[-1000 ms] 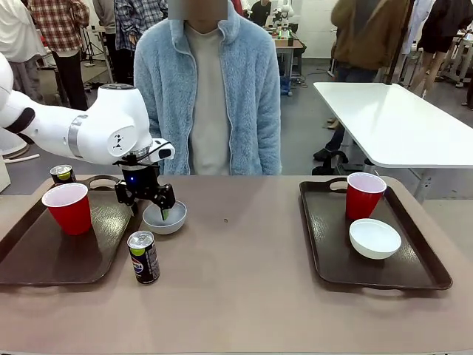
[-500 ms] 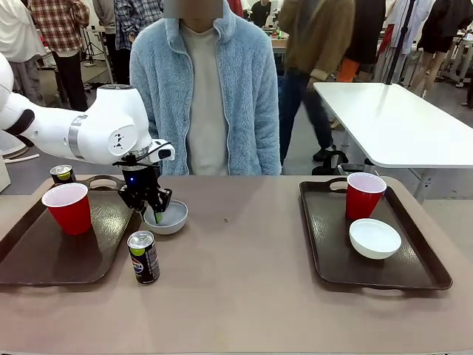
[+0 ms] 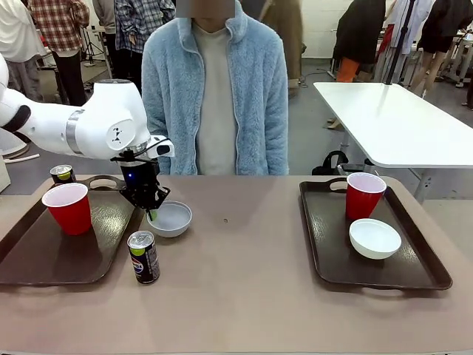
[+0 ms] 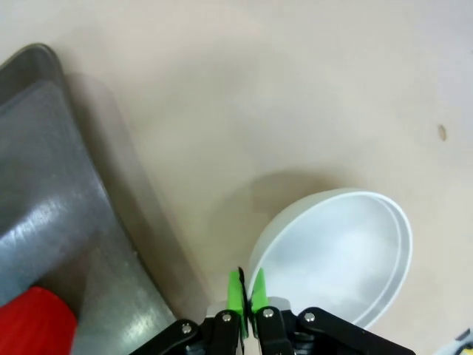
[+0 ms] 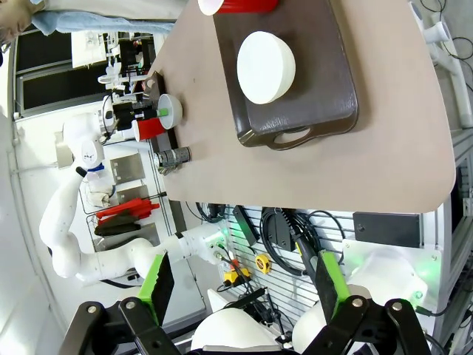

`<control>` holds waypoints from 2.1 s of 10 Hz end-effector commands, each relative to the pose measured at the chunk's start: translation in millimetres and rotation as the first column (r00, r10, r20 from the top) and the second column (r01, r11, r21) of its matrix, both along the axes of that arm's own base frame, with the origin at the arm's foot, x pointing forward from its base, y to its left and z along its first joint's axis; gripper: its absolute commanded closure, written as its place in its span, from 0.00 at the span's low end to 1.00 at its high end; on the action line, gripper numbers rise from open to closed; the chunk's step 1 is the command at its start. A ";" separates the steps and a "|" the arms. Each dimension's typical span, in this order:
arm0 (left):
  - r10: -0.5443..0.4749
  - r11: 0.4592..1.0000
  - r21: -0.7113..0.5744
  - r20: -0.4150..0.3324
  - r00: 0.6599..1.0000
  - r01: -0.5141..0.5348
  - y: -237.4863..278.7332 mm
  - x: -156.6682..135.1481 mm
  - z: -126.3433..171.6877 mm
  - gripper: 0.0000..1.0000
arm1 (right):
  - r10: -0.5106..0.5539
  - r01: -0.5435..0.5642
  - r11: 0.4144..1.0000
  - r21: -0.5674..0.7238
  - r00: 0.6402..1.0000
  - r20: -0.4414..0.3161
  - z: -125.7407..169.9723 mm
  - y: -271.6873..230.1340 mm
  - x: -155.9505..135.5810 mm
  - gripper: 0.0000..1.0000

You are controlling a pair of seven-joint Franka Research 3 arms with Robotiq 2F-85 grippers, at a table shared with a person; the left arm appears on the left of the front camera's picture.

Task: Prepare tableware on both trays.
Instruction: Pick up a Picnic Bowl from the table and place it on a Handle tray.

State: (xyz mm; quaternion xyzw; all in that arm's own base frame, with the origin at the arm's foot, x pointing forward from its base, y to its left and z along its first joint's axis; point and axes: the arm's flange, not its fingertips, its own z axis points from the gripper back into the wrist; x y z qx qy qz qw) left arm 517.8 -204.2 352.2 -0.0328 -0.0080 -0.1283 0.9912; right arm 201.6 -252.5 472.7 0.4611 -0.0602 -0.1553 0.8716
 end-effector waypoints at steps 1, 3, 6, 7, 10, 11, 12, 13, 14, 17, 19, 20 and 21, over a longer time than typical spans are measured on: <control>-0.054 0.998 -0.019 -0.041 0.998 0.054 11.4 -23.9 41.8 1.00 | 0.002 -0.002 1.000 0.013 1.000 0.021 0.2 1.6 -0.5 0.00; -0.100 0.993 -0.056 0.011 0.995 0.101 22.1 -55.4 96.5 1.00 | 0.002 -0.002 1.000 0.013 1.000 0.021 0.2 1.6 -0.5 0.00; -0.169 0.985 -0.023 0.038 0.985 0.170 46.2 -97.7 141.7 1.00 | 0.002 -0.002 1.000 0.013 1.000 0.021 0.2 1.6 -0.5 0.00; -0.184 0.982 -0.028 0.023 0.983 0.184 56.9 -107.5 148.3 1.00 | 0.002 -0.002 1.000 0.013 1.000 0.021 0.2 1.6 -0.5 0.00; -0.222 0.970 -0.104 -0.022 0.975 0.219 88.1 -135.0 149.1 1.00 | 0.002 -0.002 1.000 0.013 1.000 0.021 0.2 1.6 -0.5 0.00; -0.227 0.967 -0.124 -0.026 0.973 0.223 96.6 -137.2 146.5 1.00 | 0.002 -0.002 1.000 0.013 1.000 0.021 0.2 1.6 -0.5 0.00; -0.226 0.967 -0.122 -0.027 0.974 0.222 103.5 -136.7 140.7 1.00 | 0.002 -0.002 1.000 0.013 1.000 0.021 0.2 1.6 -0.5 0.00; -0.242 0.962 -0.137 -0.033 0.970 0.235 108.0 -135.6 133.3 1.00 | 0.002 -0.002 1.000 0.013 1.000 0.021 0.2 1.6 -0.5 0.00; -0.249 0.961 -0.136 -0.043 0.967 0.242 112.3 -133.5 127.8 1.00 | 0.002 -0.002 1.000 0.013 1.000 0.021 0.2 1.6 -0.5 0.00; -0.412 0.911 -0.007 -0.085 0.907 0.413 163.8 -161.5 124.4 1.00 | 0.002 -0.002 1.000 0.013 1.000 0.021 0.2 1.6 -0.5 0.00; -0.386 0.922 -0.057 -0.061 0.920 0.383 183.4 -170.8 119.9 1.00 | 0.002 -0.002 1.000 0.013 1.000 0.021 0.2 1.6 -0.5 0.00; -0.388 0.921 -0.050 -0.066 0.919 0.386 181.4 -169.9 117.3 1.00 | 0.002 -0.002 1.000 0.013 1.000 0.021 0.2 1.6 -0.5 0.00; -0.392 0.920 -0.050 -0.069 0.917 0.389 178.2 -169.0 116.7 1.00 | 0.002 -0.002 1.000 0.013 1.000 0.021 0.2 1.6 -0.5 0.00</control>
